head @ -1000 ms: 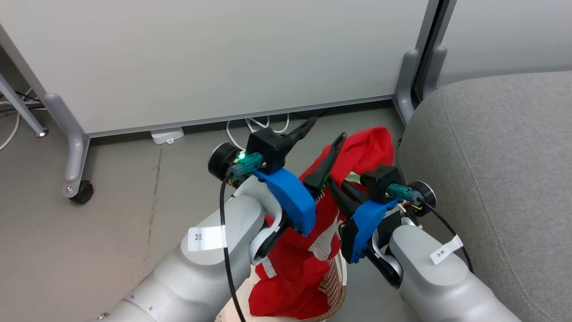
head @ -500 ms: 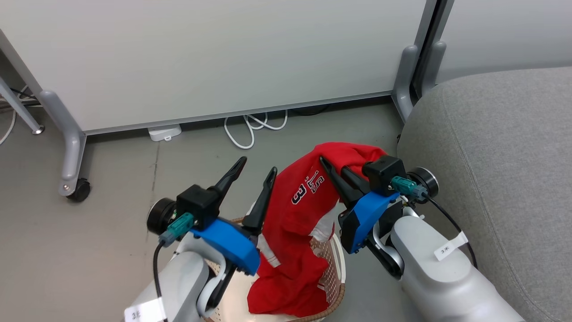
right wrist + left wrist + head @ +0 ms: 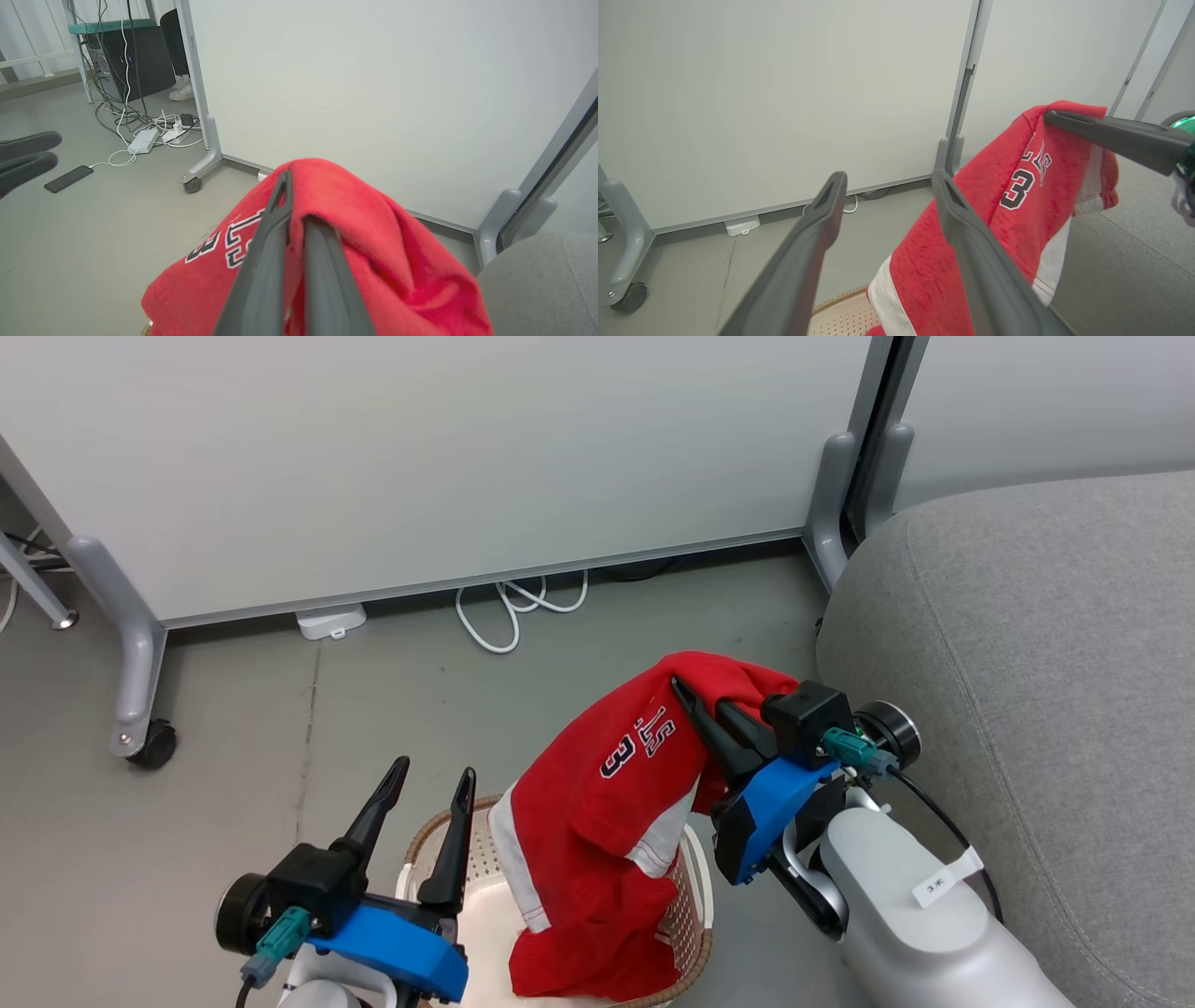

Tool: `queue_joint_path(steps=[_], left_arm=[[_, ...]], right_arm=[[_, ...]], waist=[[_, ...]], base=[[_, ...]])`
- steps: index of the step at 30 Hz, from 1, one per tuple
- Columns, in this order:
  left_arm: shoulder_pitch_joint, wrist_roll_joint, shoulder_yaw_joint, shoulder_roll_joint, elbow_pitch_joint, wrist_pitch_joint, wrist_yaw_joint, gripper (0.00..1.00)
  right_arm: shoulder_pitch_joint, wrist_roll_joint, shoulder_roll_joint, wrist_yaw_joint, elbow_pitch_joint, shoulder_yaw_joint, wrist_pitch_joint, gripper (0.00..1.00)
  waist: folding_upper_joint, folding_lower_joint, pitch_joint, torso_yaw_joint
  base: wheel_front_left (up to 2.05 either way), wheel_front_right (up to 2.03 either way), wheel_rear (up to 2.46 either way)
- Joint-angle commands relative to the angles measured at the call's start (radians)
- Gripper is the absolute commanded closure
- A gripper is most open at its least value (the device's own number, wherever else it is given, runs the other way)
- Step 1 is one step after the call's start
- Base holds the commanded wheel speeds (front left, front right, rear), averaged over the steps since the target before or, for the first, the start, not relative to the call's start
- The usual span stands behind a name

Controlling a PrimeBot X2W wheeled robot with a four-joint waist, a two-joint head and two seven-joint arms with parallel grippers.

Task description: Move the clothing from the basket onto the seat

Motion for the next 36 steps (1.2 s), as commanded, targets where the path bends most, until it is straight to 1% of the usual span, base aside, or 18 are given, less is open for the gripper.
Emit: queue_joint_path(steps=[1, 6, 10, 16, 20, 26, 36], left_arm=[[0.012, 0.012, 0.015, -0.002, -0.007, -0.005, -0.007, 0.00], [0.035, 0.047, 0.057, -0.029, -0.011, -0.005, -0.026, 0.00], [0.034, 0.067, 0.070, -0.043, -0.003, -0.005, -0.034, 0.00], [0.038, 0.082, 0.082, -0.056, -0.004, -0.005, -0.041, 0.00], [0.040, 0.089, 0.089, -0.060, -0.013, -0.005, -0.041, 0.00], [0.029, 0.083, 0.076, -0.058, -0.023, -0.005, -0.040, 0.00], [0.005, 0.077, 0.056, -0.055, -0.020, -0.005, -0.040, 0.00]], right_arm=[[0.010, -0.006, -0.002, 0.000, -0.007, -0.005, -0.004, 1.00], [0.023, -0.015, -0.002, 0.000, -0.010, -0.017, -0.004, 1.00], [0.033, -0.020, -0.002, 0.000, -0.015, -0.022, -0.004, 1.00], [0.045, -0.022, -0.002, 0.000, -0.021, -0.030, -0.004, 1.00], [0.048, -0.026, -0.002, 0.000, -0.028, -0.032, -0.003, 1.00], [0.055, -0.039, -0.002, 0.000, -0.042, -0.043, -0.002, 1.00], [0.072, -0.063, -0.002, 0.000, -0.067, -0.088, -0.002, 1.00]], waist=[[0.0000, 0.0001, -0.001, 0.000], [0.0000, 0.0001, -0.003, -0.002], [0.0000, 0.0001, -0.002, -0.009], [0.0000, 0.0001, 0.002, -0.043], [0.0000, 0.0001, 0.009, -0.086], [0.0000, 0.0001, 0.023, -0.169], [0.0000, 0.0001, 0.042, -0.293]], base=[[0.00, 0.00, 0.00], [0.00, 0.00, 0.00], [0.00, 0.00, 0.00], [0.00, 0.00, 0.00], [0.00, 0.00, 0.00], [0.00, 0.00, 0.00], [0.00, 0.00, 0.00]])
